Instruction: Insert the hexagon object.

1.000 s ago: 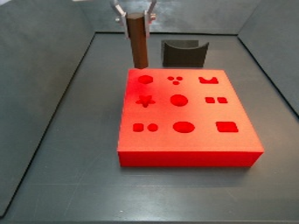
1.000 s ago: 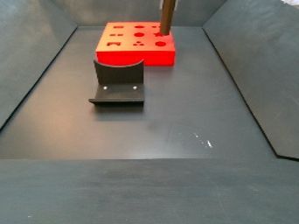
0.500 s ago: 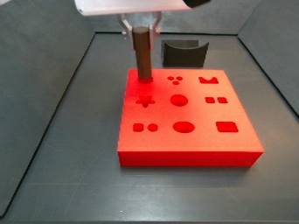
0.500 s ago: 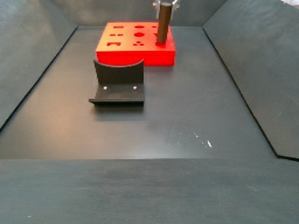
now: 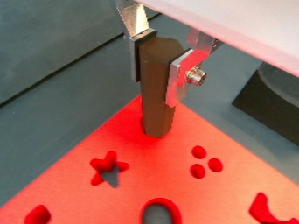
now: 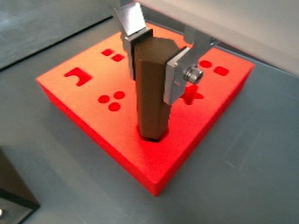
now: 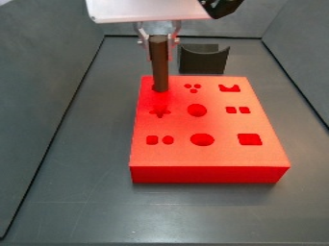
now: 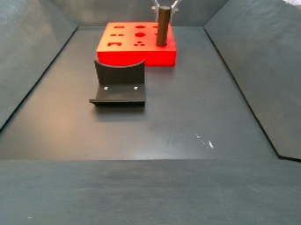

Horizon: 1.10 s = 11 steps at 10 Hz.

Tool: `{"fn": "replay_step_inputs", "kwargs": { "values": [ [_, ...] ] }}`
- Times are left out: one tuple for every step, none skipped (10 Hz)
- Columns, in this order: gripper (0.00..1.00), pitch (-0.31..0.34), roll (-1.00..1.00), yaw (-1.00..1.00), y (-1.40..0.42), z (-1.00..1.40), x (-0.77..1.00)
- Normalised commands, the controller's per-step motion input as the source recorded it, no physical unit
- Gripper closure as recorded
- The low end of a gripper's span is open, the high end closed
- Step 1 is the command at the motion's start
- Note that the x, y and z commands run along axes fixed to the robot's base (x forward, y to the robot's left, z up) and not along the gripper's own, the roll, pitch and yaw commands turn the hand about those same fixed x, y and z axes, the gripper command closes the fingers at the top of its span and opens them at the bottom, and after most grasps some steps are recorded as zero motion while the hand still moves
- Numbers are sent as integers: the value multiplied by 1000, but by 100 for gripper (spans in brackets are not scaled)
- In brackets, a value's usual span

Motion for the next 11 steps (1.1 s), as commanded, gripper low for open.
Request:
{"fn": "replay_step_inputs", "kwargs": {
  "values": [
    [100, -40, 71, -14, -17, -186, 0],
    [100, 0, 147, 0, 20, -386, 291],
    [100, 0, 123, 43, 49, -443, 386],
    [100, 0, 114, 89, 0, -400, 211],
    [100, 0, 103, 0, -60, -309, 0],
    [100, 180, 89, 0, -89, -803, 134],
    [100, 129, 19, 0, 0, -963, 120],
    [100, 131, 0, 0, -9, -986, 126],
    [100, 141, 36, 0, 0, -911, 0],
    [100, 149, 76, 0, 0, -840, 0],
    [100, 160, 106, 0, -17, -783, 0]
  ]
}}
